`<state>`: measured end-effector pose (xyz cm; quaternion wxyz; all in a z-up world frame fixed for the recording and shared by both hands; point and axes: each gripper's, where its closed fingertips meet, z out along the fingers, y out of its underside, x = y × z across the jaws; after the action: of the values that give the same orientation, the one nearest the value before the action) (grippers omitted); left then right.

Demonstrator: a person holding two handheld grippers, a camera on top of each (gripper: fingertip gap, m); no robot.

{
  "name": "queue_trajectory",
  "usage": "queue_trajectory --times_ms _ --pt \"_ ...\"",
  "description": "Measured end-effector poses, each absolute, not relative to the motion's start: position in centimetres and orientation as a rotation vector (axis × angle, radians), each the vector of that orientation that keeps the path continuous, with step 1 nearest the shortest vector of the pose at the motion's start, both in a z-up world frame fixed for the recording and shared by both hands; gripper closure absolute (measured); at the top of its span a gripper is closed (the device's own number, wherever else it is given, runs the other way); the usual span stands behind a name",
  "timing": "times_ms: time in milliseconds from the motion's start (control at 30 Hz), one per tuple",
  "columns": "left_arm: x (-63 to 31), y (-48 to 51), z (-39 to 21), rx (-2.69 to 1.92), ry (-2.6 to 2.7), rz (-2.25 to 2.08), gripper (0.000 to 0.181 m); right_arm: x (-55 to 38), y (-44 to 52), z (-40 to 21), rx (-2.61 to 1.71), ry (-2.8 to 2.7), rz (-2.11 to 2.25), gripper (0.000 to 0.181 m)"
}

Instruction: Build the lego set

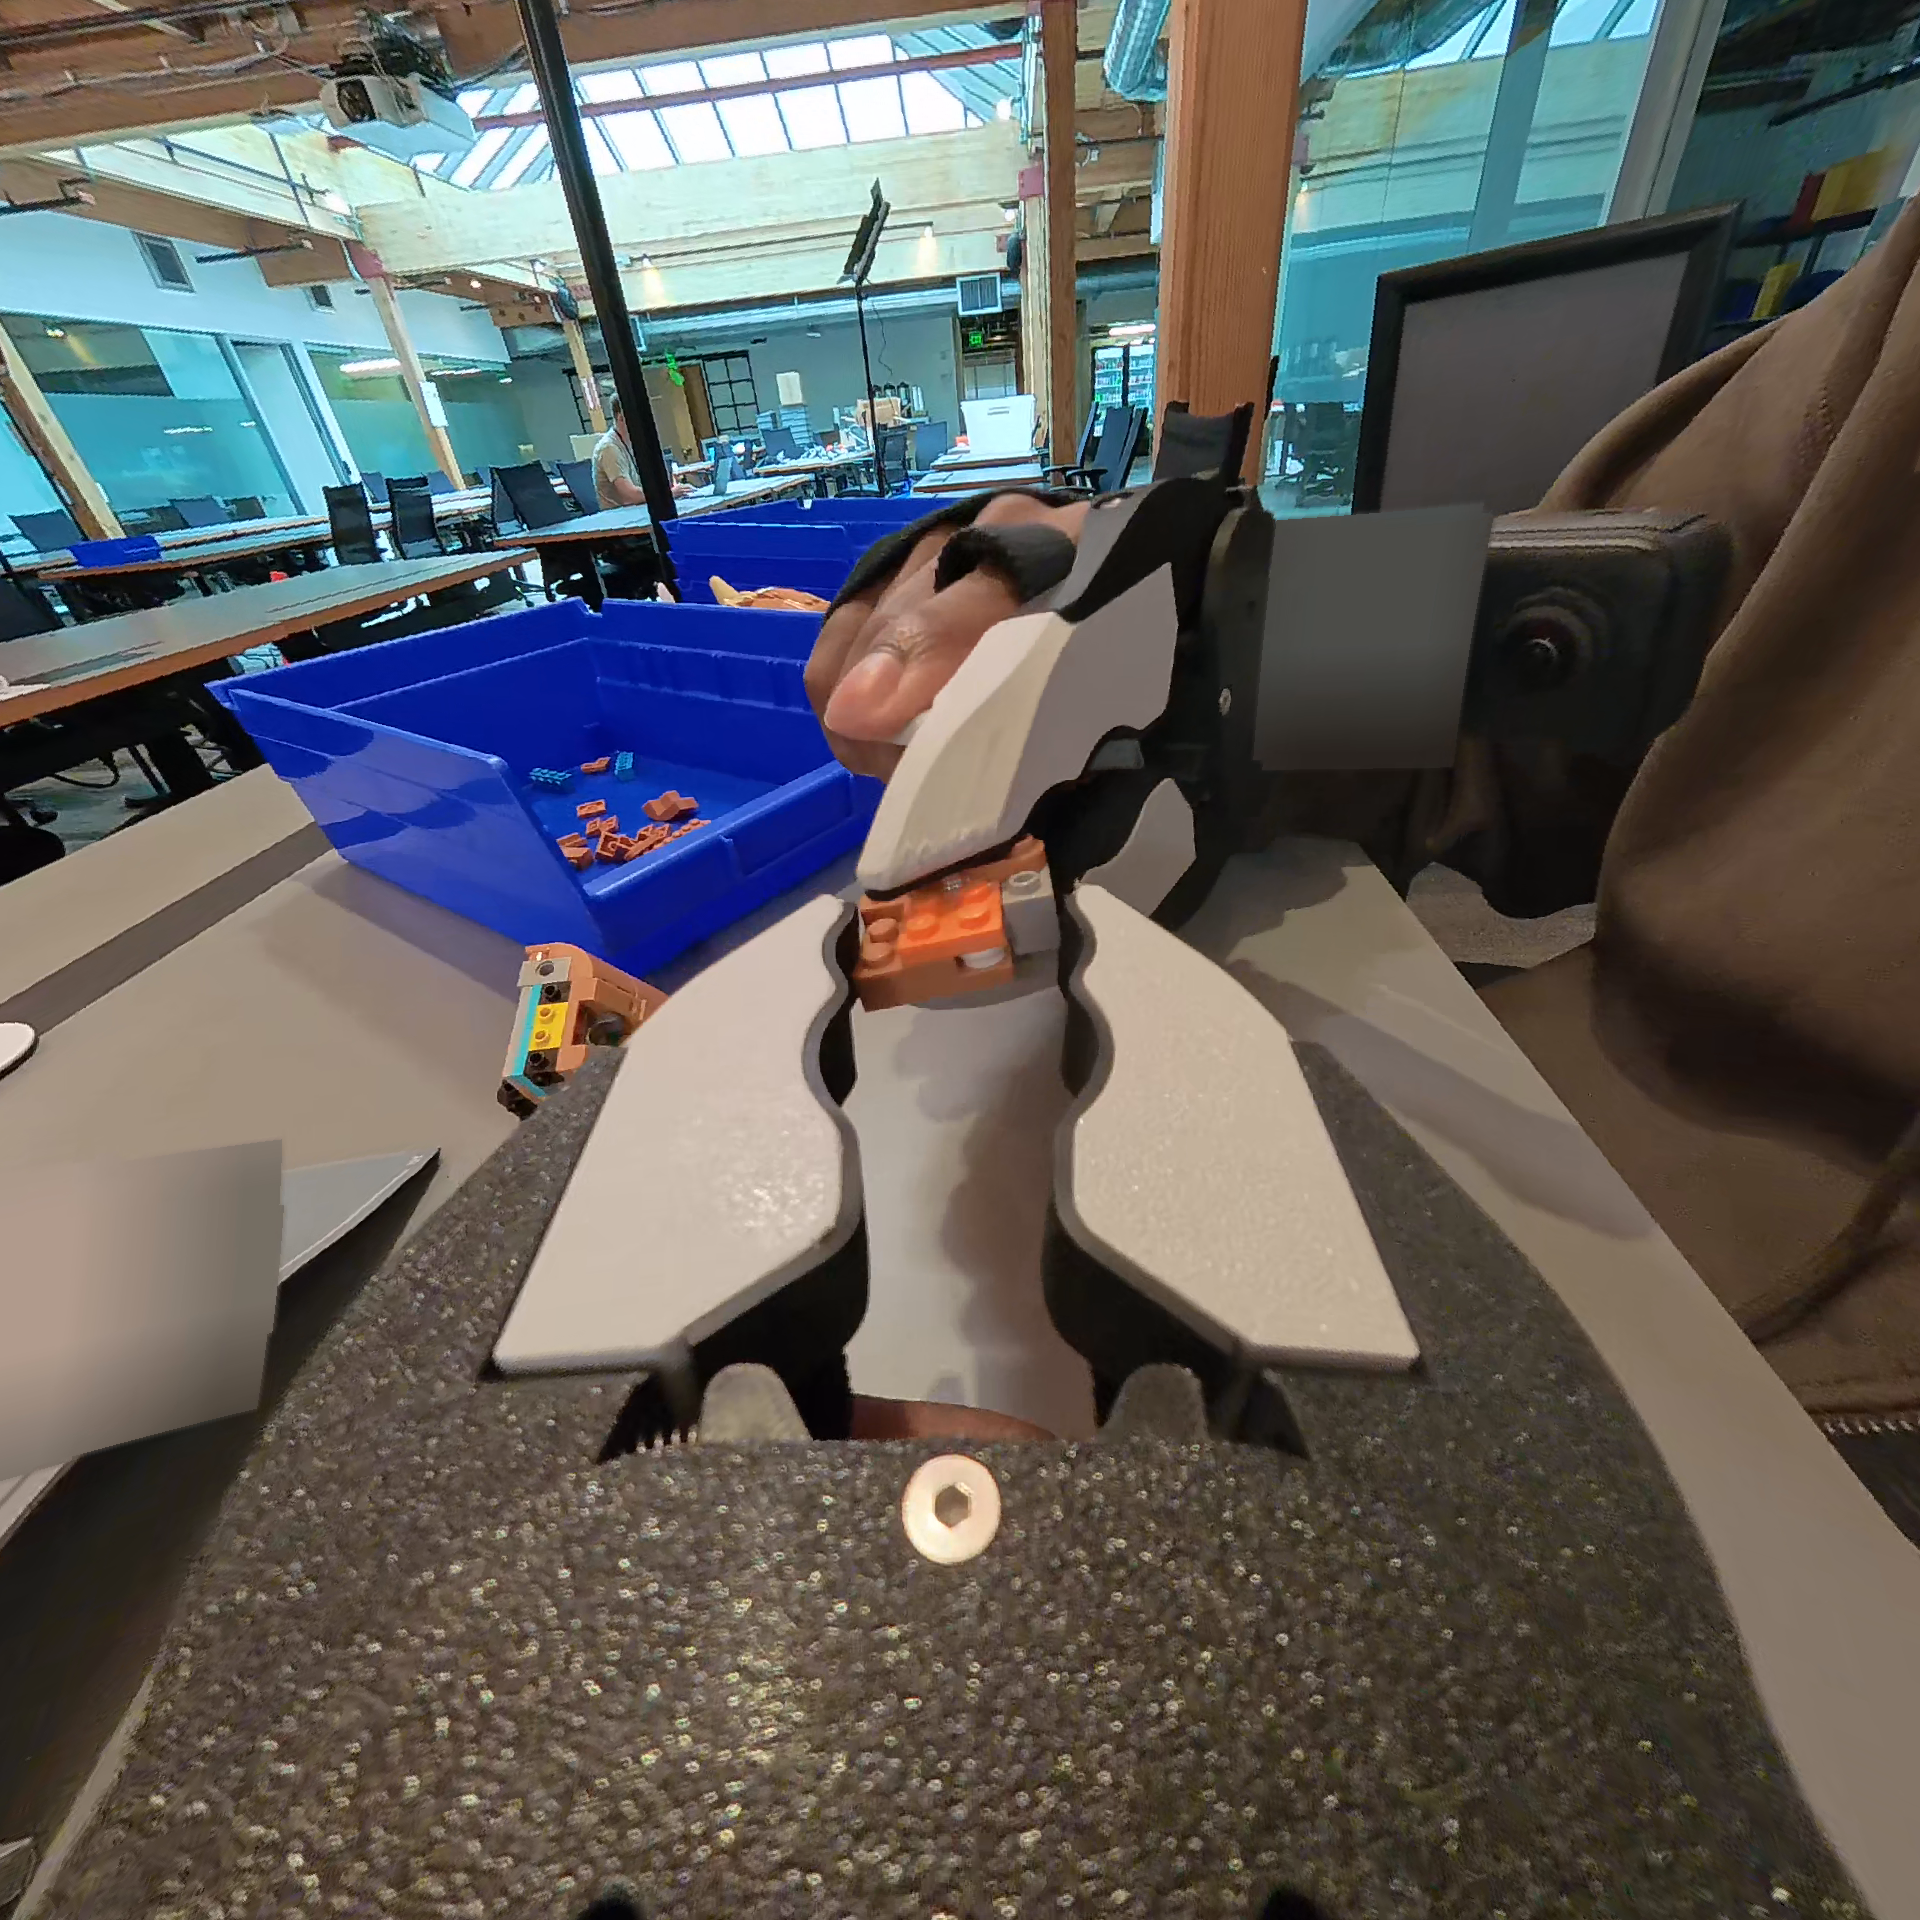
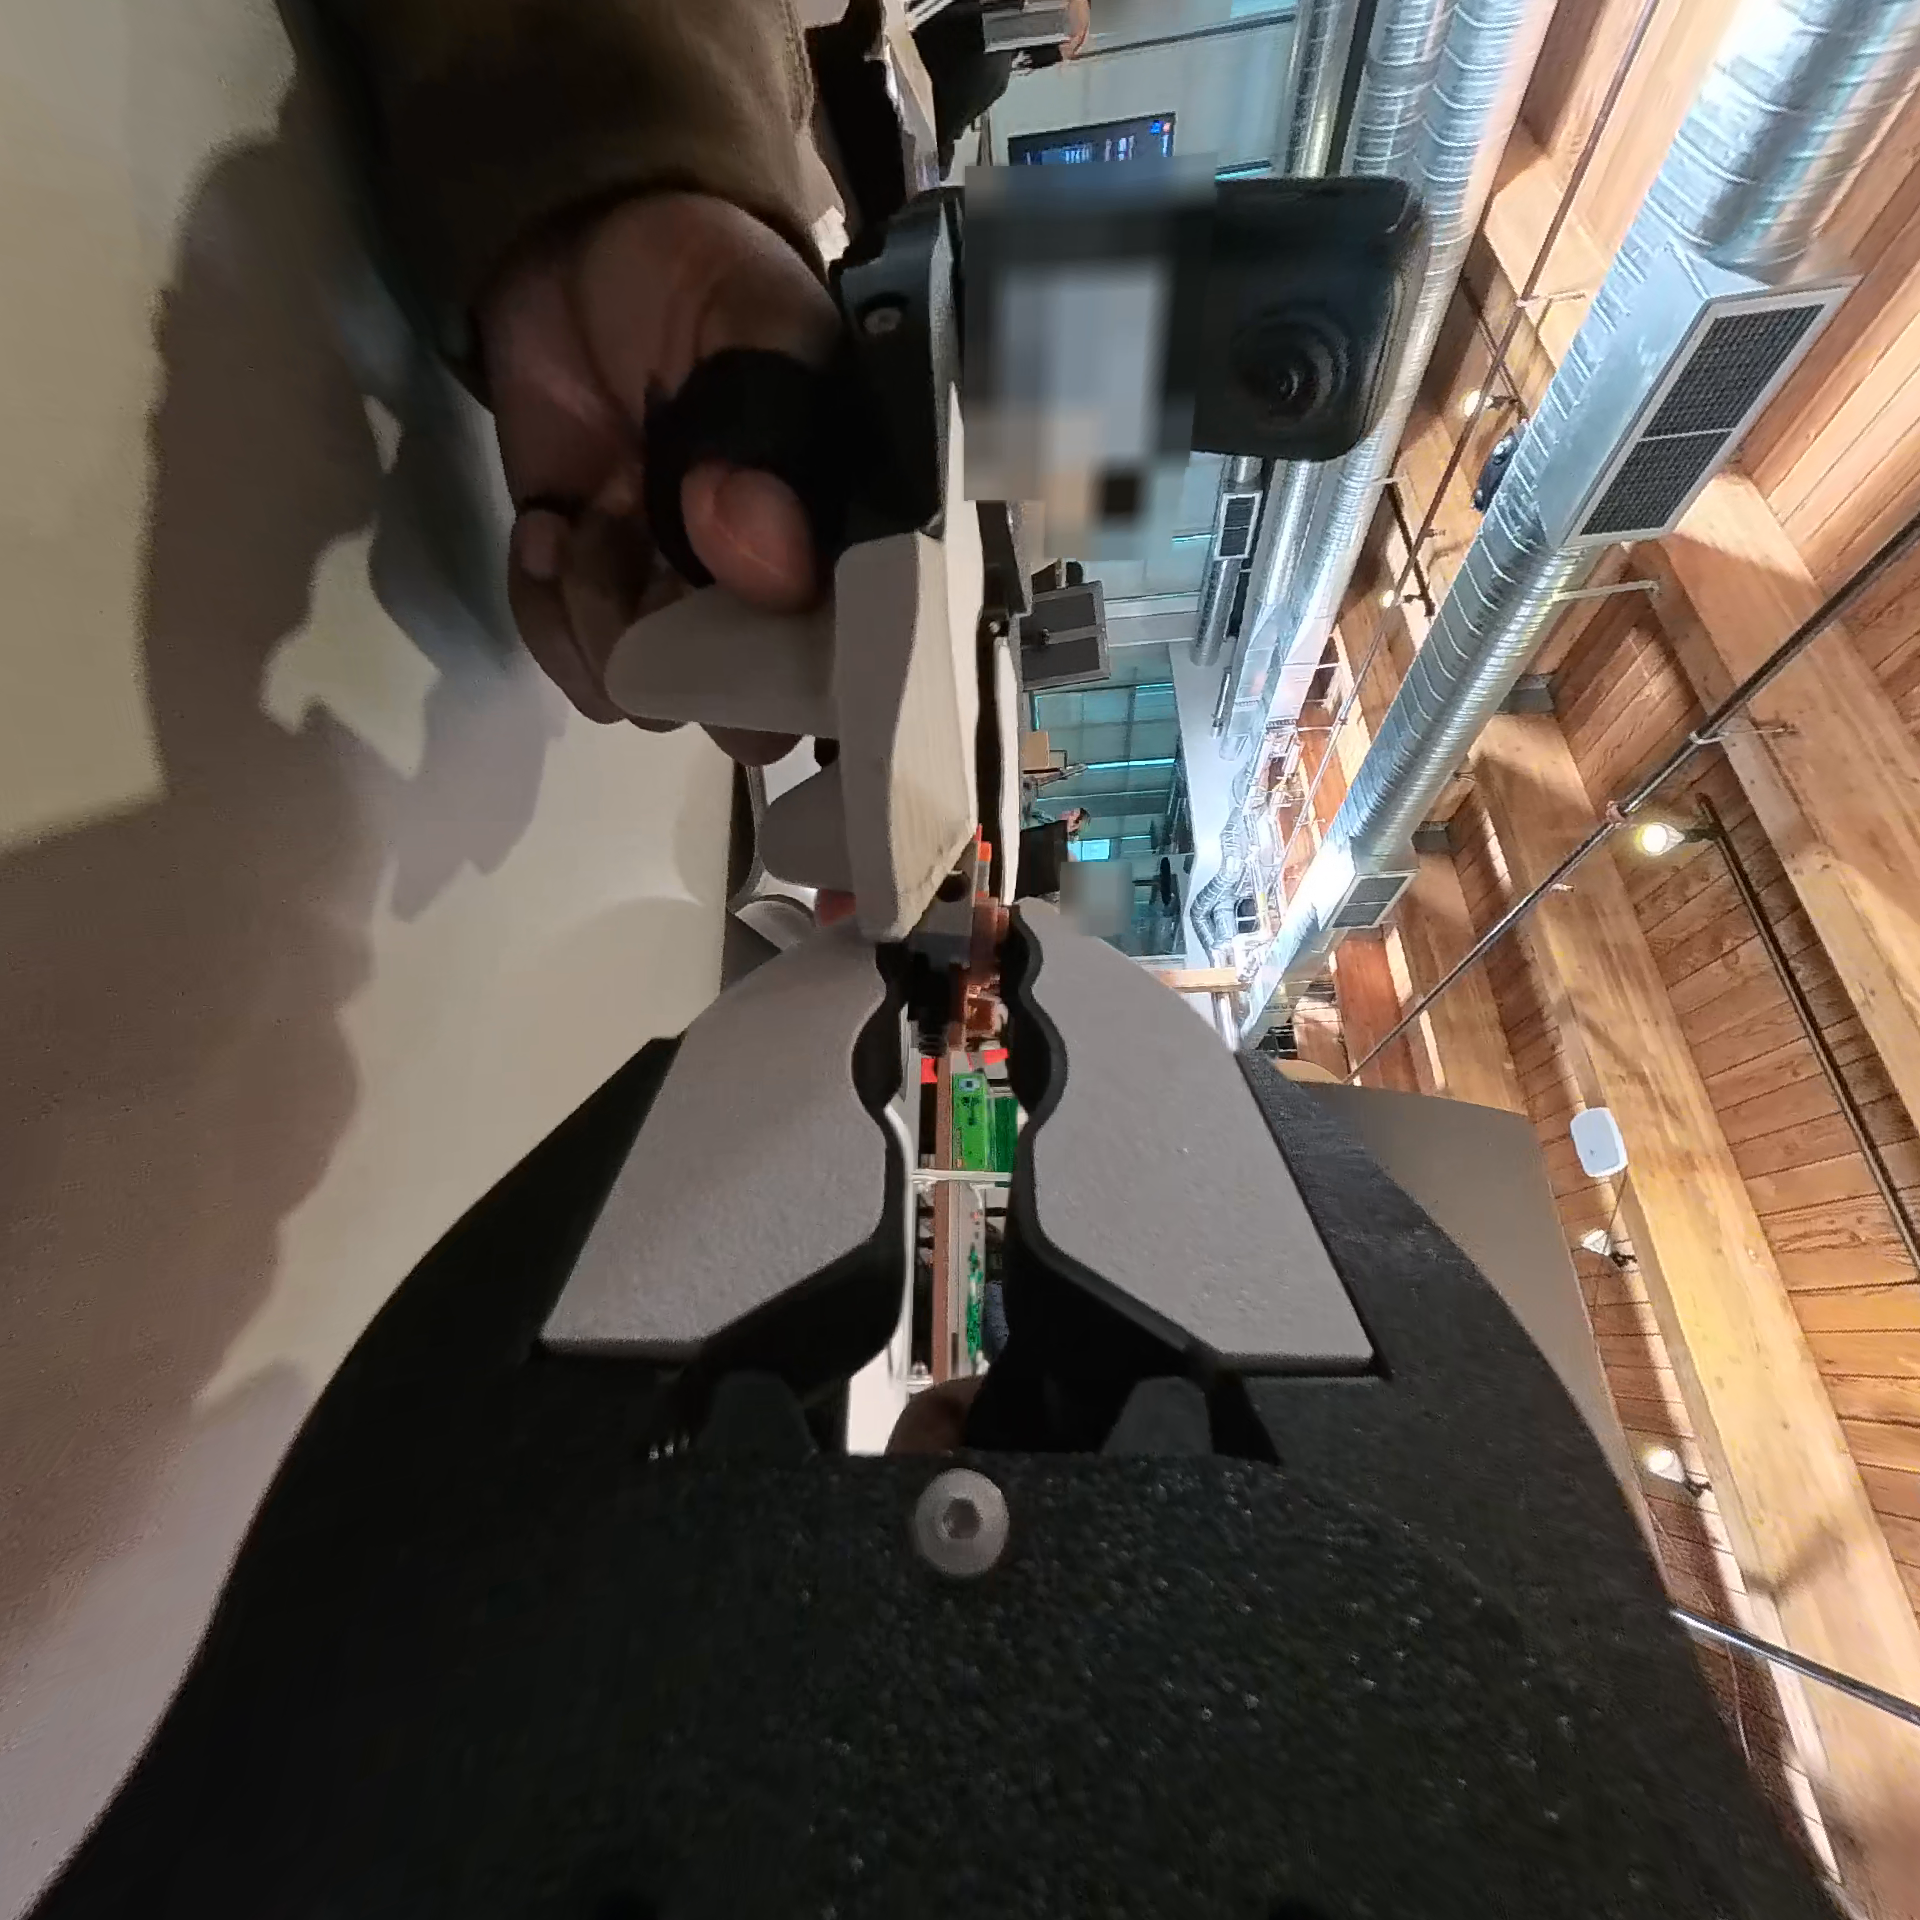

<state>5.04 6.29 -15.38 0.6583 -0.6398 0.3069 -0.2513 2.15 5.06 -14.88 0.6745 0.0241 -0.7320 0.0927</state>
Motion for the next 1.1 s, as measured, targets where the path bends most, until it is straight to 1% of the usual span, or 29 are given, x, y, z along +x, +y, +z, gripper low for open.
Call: queue_trajectory --times_ms 167,233,333,500,733,1100 --pt "4.6 6.4 -14.8 -1.432 0.668 -0.558 0.144 1.7 5.5 -14.2 -0.016 -1.596 0.246 0.164" --pt "4.2 6.5 -14.7 -1.431 0.661 -0.538 0.144 1.6 5.8 -14.4 -0.069 -1.625 0.287 0.137" --pt "3.7 6.6 -14.6 -1.425 0.652 -0.518 0.144 1.7 6.0 -14.8 -0.12 -1.671 0.377 0.131" --pt "3.5 6.6 -14.7 -1.405 0.68 -0.443 0.144 2.1 7.0 -14.8 -0.294 -1.718 0.621 0.133" --pt "3.3 6.7 -15.0 -1.381 0.739 -0.313 0.144 2.8 6.9 -14.7 -0.504 -1.741 1.033 0.144" --pt "3.5 6.7 -15.8 -1.392 0.768 -0.298 0.144 3.3 7.5 -15.2 -0.651 -1.682 1.311 0.148"
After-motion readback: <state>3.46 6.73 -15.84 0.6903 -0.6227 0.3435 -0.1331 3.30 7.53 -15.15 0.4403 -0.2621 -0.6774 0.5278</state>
